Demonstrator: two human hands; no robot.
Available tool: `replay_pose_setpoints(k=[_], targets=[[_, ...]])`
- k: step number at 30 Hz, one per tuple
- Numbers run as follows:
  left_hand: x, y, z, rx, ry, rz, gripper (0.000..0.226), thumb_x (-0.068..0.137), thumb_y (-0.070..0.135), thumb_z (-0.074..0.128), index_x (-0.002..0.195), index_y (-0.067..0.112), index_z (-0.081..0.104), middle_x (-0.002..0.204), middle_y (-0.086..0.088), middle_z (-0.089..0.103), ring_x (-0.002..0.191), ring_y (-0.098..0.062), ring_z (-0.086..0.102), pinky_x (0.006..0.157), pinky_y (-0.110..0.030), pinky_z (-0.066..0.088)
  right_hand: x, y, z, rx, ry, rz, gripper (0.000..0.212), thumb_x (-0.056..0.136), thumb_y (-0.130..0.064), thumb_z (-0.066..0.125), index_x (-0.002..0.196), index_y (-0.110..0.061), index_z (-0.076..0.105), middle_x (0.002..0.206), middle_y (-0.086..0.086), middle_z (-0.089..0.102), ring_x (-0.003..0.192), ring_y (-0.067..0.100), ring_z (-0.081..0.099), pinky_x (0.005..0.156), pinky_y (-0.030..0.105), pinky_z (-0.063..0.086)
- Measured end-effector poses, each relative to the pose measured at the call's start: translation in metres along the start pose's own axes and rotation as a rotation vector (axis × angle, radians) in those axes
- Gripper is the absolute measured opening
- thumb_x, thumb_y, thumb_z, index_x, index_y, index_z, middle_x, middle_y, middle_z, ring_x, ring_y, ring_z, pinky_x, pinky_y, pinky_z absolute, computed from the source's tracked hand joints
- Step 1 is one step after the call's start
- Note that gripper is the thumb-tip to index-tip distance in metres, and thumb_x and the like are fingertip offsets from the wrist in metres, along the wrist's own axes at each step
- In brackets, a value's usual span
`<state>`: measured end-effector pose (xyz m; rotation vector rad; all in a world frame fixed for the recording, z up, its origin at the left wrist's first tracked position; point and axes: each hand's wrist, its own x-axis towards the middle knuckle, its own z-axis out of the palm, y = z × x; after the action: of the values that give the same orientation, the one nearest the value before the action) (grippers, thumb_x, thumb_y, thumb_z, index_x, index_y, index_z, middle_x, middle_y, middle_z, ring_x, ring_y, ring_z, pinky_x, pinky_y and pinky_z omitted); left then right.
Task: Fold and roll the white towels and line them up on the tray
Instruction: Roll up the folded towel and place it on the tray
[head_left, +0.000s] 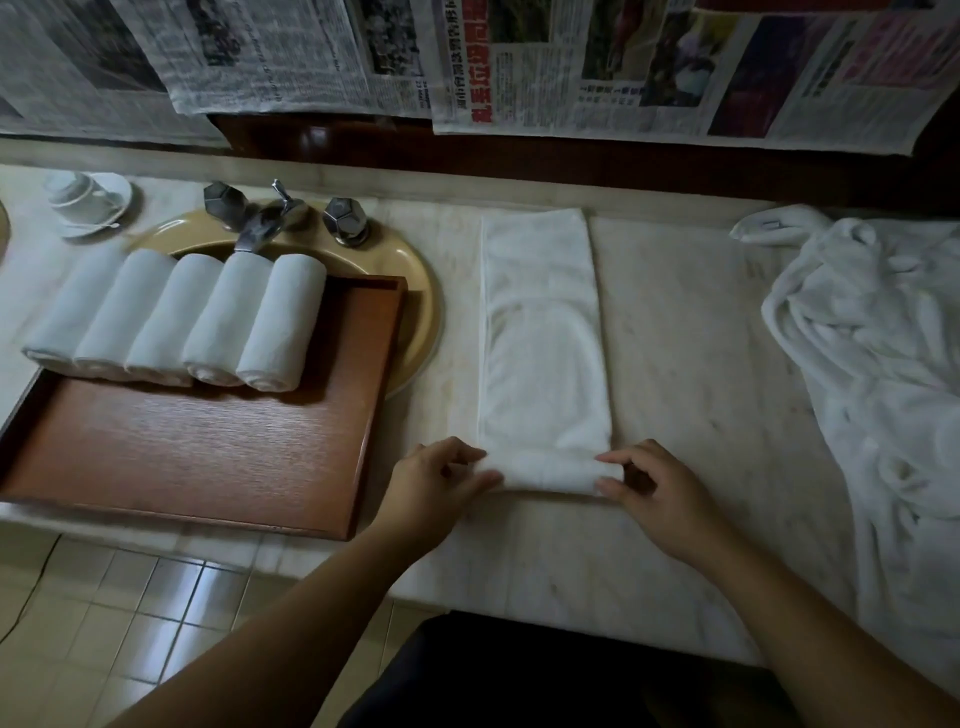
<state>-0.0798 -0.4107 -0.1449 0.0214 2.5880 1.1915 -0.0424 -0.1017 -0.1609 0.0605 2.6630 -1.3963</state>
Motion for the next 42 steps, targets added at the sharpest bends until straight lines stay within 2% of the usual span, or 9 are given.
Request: replay_pose_setpoints(k=[8,12,17,22,27,32,37,39,42], targets=[[0.015,0.014,0.004,-0.133,-0.001,-0.164,0.032,0.086,0.054,0.080,0.109,0.032,0.074,0.098,0.011,0.071,0.087,-0.002,0.066,0.071,-0.017,0.047,0.026,-0.006,0.003,0.170,-0.034,0.268,0.009,0.097,-0.020,0.071,0.106,-0.021,0.069,0.094,-0.003,0.071,0.082,0.012,0.064,0.068,0.021,0.046],[0.018,0.019,0.008,-0.121,0.051,-0.140,0.034,0.083,0.048,0.085,0.110,0.038,0.066,0.106,0.012,0.062,0.097,-0.009,0.061,0.077,-0.025,0.050,0.026,-0.012,0.003,0.058,0.089,0.146,0.028,0.090,-0.016,0.080,0.102,-0.037,0.067,0.098,0.002,0.062,0.075,0.009,0.063,0.074,0.021,0.052],[0.011,0.008,0.015,0.316,0.234,0.347,0.019,0.095,0.043,0.072,0.106,0.030,0.081,0.113,0.007,0.062,0.100,-0.020,0.048,0.076,-0.036,0.050,0.003,-0.001,0.009,-0.410,0.239,-0.381,0.014,0.090,-0.010,0.078,0.102,-0.016,0.081,0.102,0.003,0.061,0.088,0.027,0.061,0.078,0.042,0.054],[0.012,-0.016,0.007,0.538,0.156,0.642,0.041,0.095,0.045,0.069,0.132,0.025,0.070,0.124,0.005,0.063,0.098,-0.026,0.058,0.073,-0.039,0.049,-0.008,0.009,0.007,-0.449,0.217,-0.424,0.035,0.089,-0.027,0.078,0.123,-0.019,0.076,0.112,-0.002,0.066,0.094,0.023,0.062,0.080,0.040,0.054],[0.032,-0.010,0.001,0.443,0.017,0.491,0.043,0.097,0.047,0.068,0.135,0.028,0.069,0.129,0.007,0.071,0.097,-0.023,0.061,0.082,-0.040,0.054,0.004,0.010,0.006,-0.240,0.149,-0.199,0.040,0.089,-0.018,0.080,0.128,-0.024,0.073,0.110,-0.007,0.062,0.096,0.017,0.061,0.088,0.025,0.049],[0.040,0.017,-0.001,0.100,-0.059,0.020,0.047,0.091,0.057,0.071,0.129,0.029,0.074,0.108,0.007,0.076,0.104,-0.013,0.062,0.092,-0.030,0.051,0.027,-0.003,0.004,0.031,0.093,0.100,0.029,0.100,-0.011,0.066,0.128,-0.016,0.071,0.109,0.006,0.062,0.099,0.018,0.063,0.082,0.001,0.038],[0.047,0.030,0.000,-0.221,-0.035,-0.219,0.045,0.080,0.055,0.085,0.114,0.030,0.067,0.097,0.009,0.074,0.089,-0.005,0.070,0.072,-0.025,0.053,0.043,-0.015,0.004,0.235,0.132,0.288,0.015,0.098,-0.017,0.069,0.110,-0.026,0.064,0.095,0.002,0.067,0.084,0.017,0.061,0.069,0.020,0.048],[0.047,0.036,-0.001,-0.264,-0.008,-0.251,0.054,0.081,0.052,0.086,0.121,0.034,0.054,0.097,0.005,0.073,0.086,-0.010,0.070,0.063,-0.024,0.051,0.043,-0.015,0.004,0.194,0.190,0.248,0.019,0.095,-0.017,0.073,0.100,-0.032,0.063,0.086,0.003,0.064,0.072,0.017,0.060,0.067,0.028,0.048],[0.043,0.041,0.004,-0.079,0.052,-0.110,0.030,0.092,0.050,0.075,0.115,0.041,0.060,0.095,0.008,0.071,0.087,-0.011,0.065,0.063,-0.026,0.048,0.037,-0.011,0.005,-0.083,0.330,-0.044,0.013,0.092,-0.012,0.077,0.097,-0.024,0.077,0.100,0.000,0.063,0.083,0.011,0.065,0.080,0.018,0.051]])
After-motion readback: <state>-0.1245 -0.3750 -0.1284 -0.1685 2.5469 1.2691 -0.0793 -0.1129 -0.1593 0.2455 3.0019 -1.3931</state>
